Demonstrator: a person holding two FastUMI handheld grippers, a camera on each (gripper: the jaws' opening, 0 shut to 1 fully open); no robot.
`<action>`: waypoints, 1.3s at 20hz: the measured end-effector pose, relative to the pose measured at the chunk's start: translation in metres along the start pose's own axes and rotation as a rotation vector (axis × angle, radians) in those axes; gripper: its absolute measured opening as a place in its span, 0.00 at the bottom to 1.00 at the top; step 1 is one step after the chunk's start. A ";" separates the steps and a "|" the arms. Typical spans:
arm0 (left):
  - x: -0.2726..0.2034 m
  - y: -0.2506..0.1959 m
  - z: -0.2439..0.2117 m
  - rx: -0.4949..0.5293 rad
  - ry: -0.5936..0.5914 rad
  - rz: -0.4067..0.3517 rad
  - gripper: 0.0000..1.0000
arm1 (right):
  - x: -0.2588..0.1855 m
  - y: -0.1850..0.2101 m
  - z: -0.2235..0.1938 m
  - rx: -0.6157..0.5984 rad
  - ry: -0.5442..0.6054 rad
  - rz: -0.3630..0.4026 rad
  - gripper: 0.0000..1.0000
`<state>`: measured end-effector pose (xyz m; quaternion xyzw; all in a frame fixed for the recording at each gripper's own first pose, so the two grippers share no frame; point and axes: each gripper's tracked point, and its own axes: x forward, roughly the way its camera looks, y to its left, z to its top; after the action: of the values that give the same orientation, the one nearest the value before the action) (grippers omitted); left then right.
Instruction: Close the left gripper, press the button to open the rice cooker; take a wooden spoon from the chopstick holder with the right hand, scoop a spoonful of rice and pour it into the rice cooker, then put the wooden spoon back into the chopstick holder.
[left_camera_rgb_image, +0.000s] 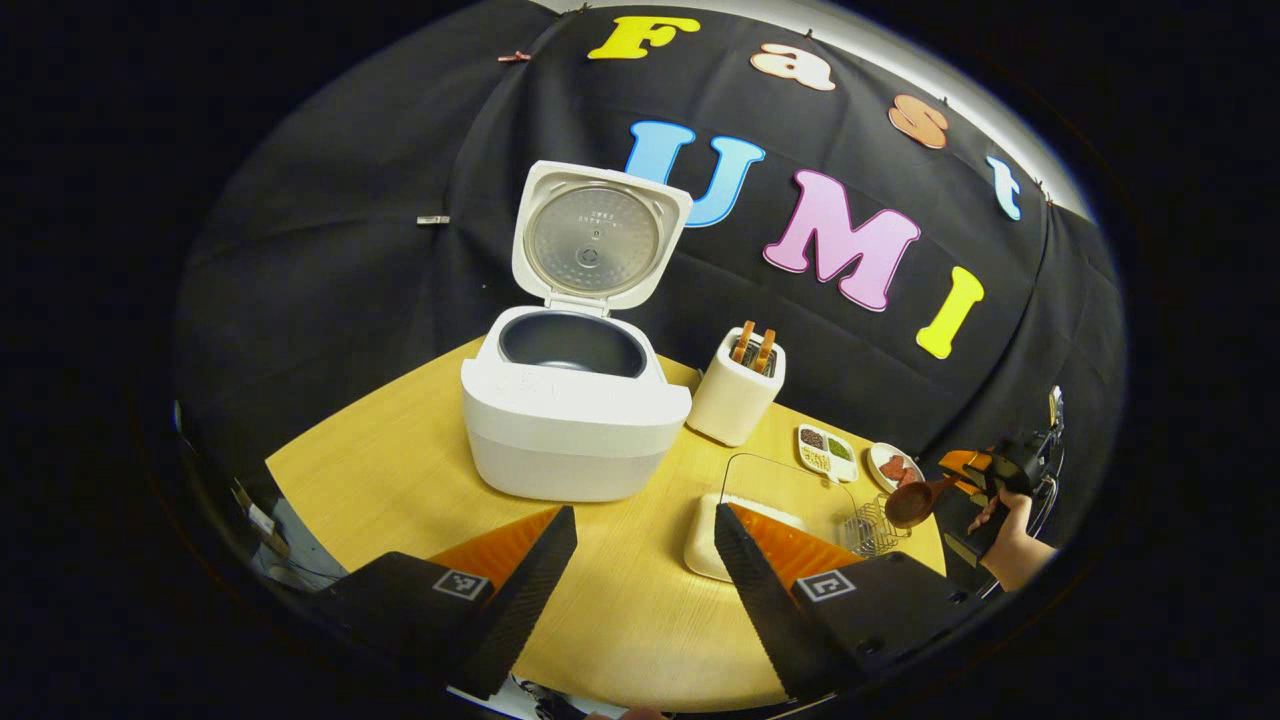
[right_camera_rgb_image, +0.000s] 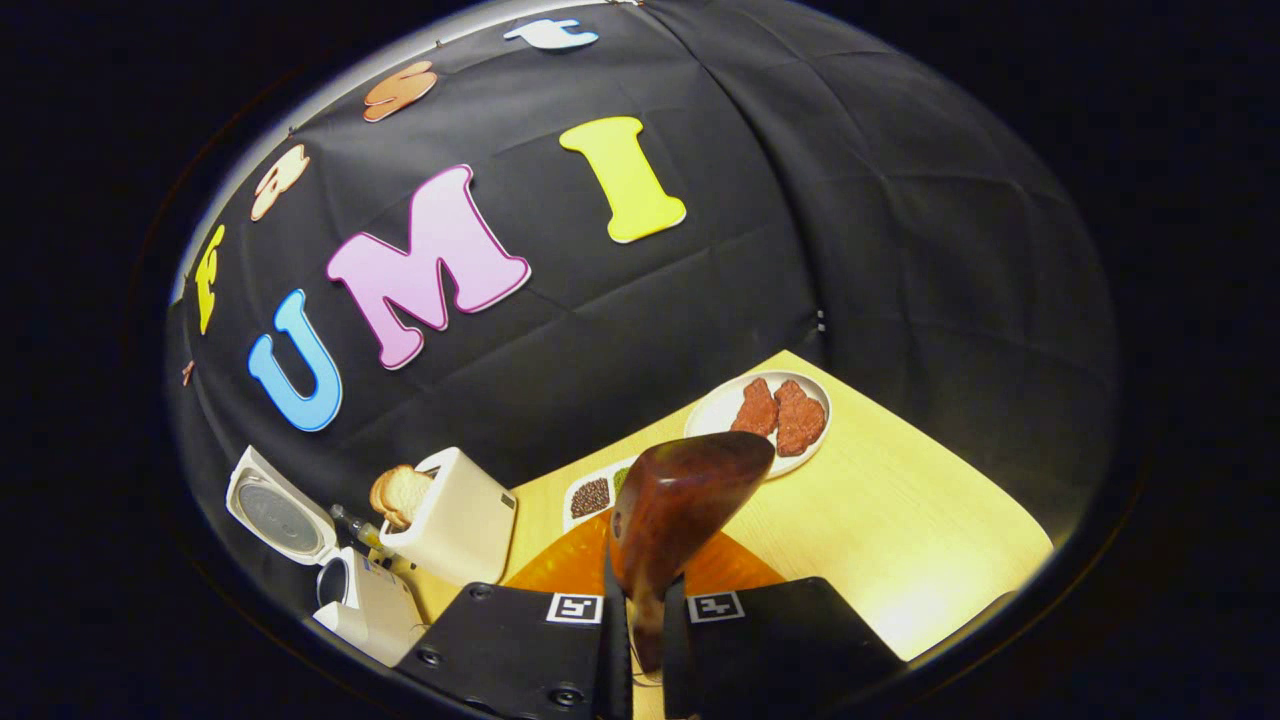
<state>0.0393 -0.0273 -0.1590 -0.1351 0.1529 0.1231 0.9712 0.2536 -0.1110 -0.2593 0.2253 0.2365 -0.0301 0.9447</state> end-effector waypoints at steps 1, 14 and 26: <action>0.000 0.000 0.002 0.014 -0.004 0.012 0.96 | 0.005 -0.002 -0.007 0.006 0.016 -0.001 0.16; 0.004 0.009 0.043 0.029 -0.065 0.059 0.96 | 0.012 -0.006 -0.044 0.009 0.079 -0.008 1.00; 0.019 0.048 0.228 0.085 -0.316 0.123 0.96 | -0.112 0.007 -0.007 -0.316 -0.113 -0.006 0.98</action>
<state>0.1039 0.0895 0.0325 -0.0632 0.0115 0.1953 0.9786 0.1528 -0.1075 -0.2107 0.0714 0.1854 -0.0079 0.9800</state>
